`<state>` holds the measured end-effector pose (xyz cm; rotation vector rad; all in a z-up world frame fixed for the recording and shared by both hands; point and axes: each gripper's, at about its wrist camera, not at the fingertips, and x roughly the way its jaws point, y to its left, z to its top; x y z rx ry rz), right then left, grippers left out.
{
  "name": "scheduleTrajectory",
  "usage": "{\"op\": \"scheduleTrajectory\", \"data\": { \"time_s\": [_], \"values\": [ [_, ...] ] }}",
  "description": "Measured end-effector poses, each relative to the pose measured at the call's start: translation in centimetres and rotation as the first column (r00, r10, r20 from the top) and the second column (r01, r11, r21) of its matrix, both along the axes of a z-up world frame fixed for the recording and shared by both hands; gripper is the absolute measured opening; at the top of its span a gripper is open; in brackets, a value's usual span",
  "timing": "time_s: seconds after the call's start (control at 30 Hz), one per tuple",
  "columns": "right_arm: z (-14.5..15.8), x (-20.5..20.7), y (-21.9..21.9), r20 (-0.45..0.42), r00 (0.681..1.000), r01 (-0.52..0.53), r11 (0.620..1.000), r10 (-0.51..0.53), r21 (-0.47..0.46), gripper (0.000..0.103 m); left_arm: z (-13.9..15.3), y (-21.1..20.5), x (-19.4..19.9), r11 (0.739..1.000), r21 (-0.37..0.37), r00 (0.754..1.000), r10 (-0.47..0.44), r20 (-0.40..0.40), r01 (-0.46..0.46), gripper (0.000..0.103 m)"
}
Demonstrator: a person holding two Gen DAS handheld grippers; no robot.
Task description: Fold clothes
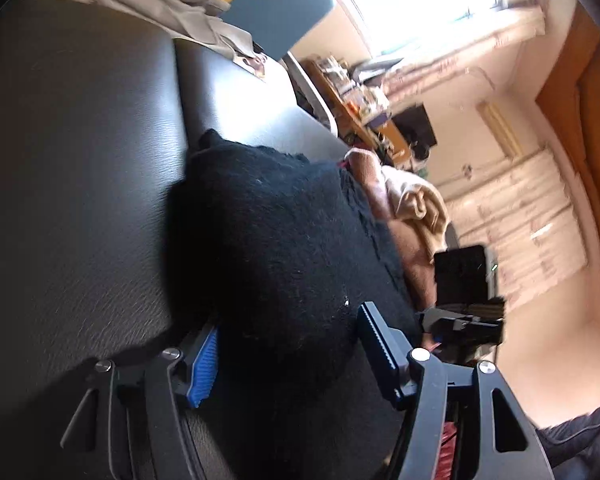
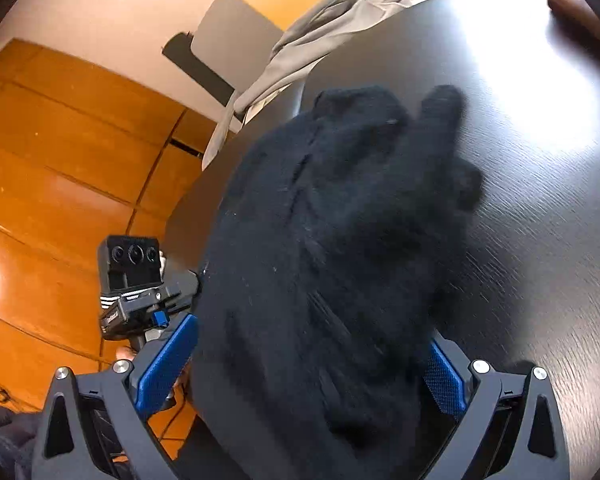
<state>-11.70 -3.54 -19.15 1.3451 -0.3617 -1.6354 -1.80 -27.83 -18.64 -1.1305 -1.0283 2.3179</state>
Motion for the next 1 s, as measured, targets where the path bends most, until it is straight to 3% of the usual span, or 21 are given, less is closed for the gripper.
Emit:
{"op": "scheduleTrajectory", "data": {
  "time_s": [0.17,0.27,0.33,0.37,0.4,0.47,0.57,0.63,0.73,0.8,0.87,0.93,0.97,1.0],
  "values": [
    [-0.2,0.3,-0.5,-0.013,0.999,-0.030,1.000,0.030,-0.009,0.103,0.2,0.9,-1.1,0.998,-0.051,0.999,-0.033,0.017,0.034,0.065],
    [-0.4,0.5,0.0,-0.006,1.000,-0.024,1.000,0.024,-0.002,0.101,-0.2,0.4,-1.3,0.999,-0.009,0.998,-0.040,0.043,0.041,0.047],
    [-0.7,0.7,0.6,-0.004,1.000,0.002,1.000,-0.001,0.016,0.083,-0.4,0.2,-1.3,0.999,0.012,0.998,-0.037,0.051,0.037,0.039],
    [-0.8,0.8,0.9,-0.004,1.000,0.014,1.000,-0.014,0.025,0.061,-0.4,0.2,-1.2,0.999,0.015,0.998,-0.033,0.051,0.033,0.038],
    [-1.0,0.9,1.3,-0.003,1.000,0.027,0.999,-0.027,0.034,0.049,-0.2,0.5,-1.0,0.999,-0.009,0.999,-0.031,0.044,0.032,0.036],
    [-1.2,1.1,1.9,-0.003,0.999,0.049,0.998,-0.049,0.049,0.044,0.7,1.5,-0.5,0.996,-0.080,0.999,-0.034,0.014,0.035,0.033],
    [-1.4,1.5,2.3,-0.019,0.999,0.038,0.998,-0.037,0.043,0.044,1.1,2.1,0.1,0.992,-0.124,1.000,-0.020,-0.012,0.019,0.033],
    [-1.2,1.8,2.2,-0.043,0.999,0.008,0.999,-0.006,0.047,0.050,0.9,2.2,0.4,0.991,-0.133,1.000,0.001,-0.018,-0.003,0.042],
    [-0.7,2.8,1.5,-0.104,0.993,-0.054,0.998,0.057,0.029,0.075,0.7,2.2,0.5,0.991,-0.130,1.000,0.026,-0.005,-0.027,0.044],
    [-0.2,3.8,0.6,-0.156,0.983,-0.092,0.994,0.099,0.051,0.093,1.1,2.2,0.7,0.988,-0.150,1.000,0.028,-0.010,-0.029,0.035],
    [0.0,4.1,0.3,-0.141,0.987,-0.070,0.995,0.080,0.076,0.094,1.7,2.2,1.6,0.985,-0.168,0.999,0.043,-0.026,-0.047,0.032],
    [0.1,4.3,0.1,-0.127,0.990,-0.048,0.994,0.061,0.101,0.077,2.3,2.0,2.7,0.981,-0.180,0.997,0.062,-0.046,-0.069,0.030],
    [0.2,4.5,0.0,-0.120,0.992,-0.037,0.993,0.051,0.113,0.042,2.5,2.0,3.3,0.979,-0.186,0.996,0.071,-0.055,-0.080,0.030],
    [0.2,4.7,-0.1,-0.112,0.993,-0.028,0.992,0.042,0.121,0.039,2.8,1.9,3.9,0.977,-0.192,0.995,0.081,-0.065,-0.092,0.030]
  ]
}}
